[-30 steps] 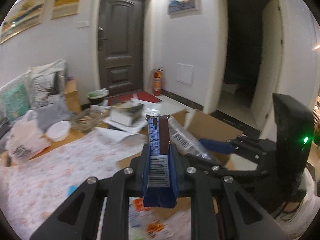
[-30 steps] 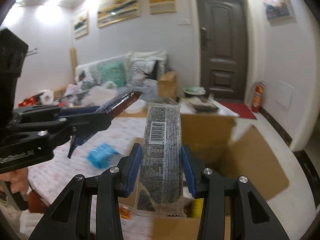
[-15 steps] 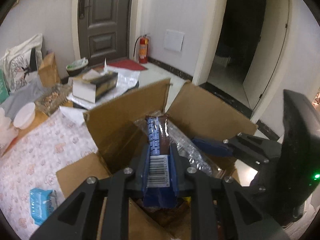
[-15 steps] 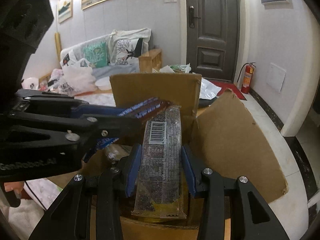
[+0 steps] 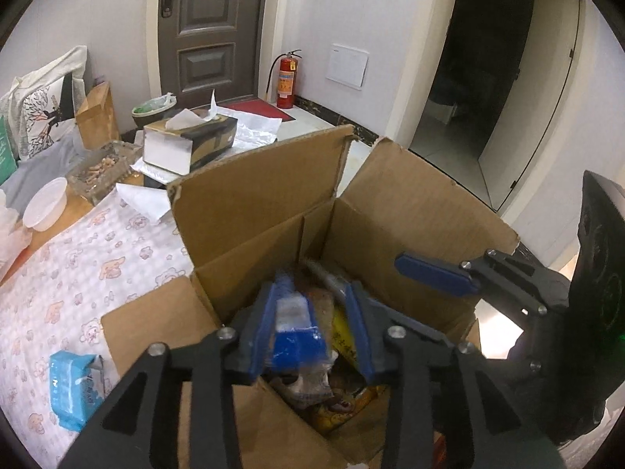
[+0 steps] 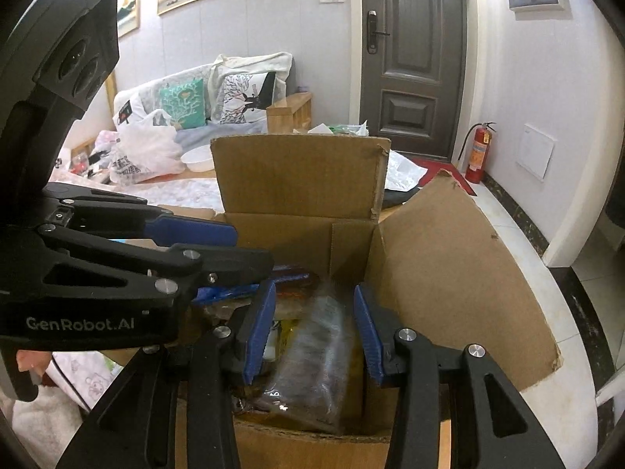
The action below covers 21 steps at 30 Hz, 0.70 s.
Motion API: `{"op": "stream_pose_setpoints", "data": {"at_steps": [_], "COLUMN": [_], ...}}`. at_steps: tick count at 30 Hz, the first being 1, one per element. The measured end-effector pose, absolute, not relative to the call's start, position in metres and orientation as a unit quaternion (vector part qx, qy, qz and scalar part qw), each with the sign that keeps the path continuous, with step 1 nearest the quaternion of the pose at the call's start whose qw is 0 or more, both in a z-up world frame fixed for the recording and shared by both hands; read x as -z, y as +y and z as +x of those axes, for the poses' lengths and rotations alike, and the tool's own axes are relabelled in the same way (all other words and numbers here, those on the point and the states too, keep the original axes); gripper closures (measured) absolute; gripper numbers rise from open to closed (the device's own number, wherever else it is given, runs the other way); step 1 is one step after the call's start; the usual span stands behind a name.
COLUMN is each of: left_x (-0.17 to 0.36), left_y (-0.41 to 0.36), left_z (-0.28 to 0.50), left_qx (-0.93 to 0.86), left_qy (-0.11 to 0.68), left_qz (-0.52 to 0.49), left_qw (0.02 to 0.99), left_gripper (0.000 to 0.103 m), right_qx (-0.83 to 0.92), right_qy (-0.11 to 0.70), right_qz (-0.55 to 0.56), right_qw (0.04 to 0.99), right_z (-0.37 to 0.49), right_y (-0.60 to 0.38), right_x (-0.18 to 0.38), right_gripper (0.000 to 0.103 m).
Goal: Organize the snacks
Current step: 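Carry both bars into the box and open both grippers, then withdraw both grippers from the box back over the table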
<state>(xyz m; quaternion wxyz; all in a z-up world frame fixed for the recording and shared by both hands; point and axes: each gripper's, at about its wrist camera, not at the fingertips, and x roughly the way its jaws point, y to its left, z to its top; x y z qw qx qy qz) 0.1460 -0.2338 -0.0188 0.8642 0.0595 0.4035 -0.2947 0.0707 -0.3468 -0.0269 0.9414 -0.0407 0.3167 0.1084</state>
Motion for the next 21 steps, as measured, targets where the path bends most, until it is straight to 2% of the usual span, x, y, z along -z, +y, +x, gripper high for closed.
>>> {"op": "stream_pose_setpoints", "data": {"at_steps": [12,16,21], "left_x": [0.012,0.002,-0.012], "left_y": [-0.212,-0.195,-0.160], "left_z": [0.141,0.132,0.113], "left_qx": [0.291,0.283,0.267], "left_qy": [0.393,0.379,0.356], "left_qz": [0.041,0.028,0.017], "left_qw": [0.871,0.881,0.895], "left_gripper": [0.061,0.053,0.052], "right_qx": [-0.093,-0.091,-0.116], "right_qy": [0.310,0.307,0.299], "right_qz": [-0.037,-0.039,-0.039], "right_qw": [0.946,0.947,0.947], "right_z": [0.059,0.051,0.034], "right_y": [-0.347,-0.343,-0.322], "right_x": [0.017,0.013,0.003], "right_gripper": [0.065,0.065,0.065]}}
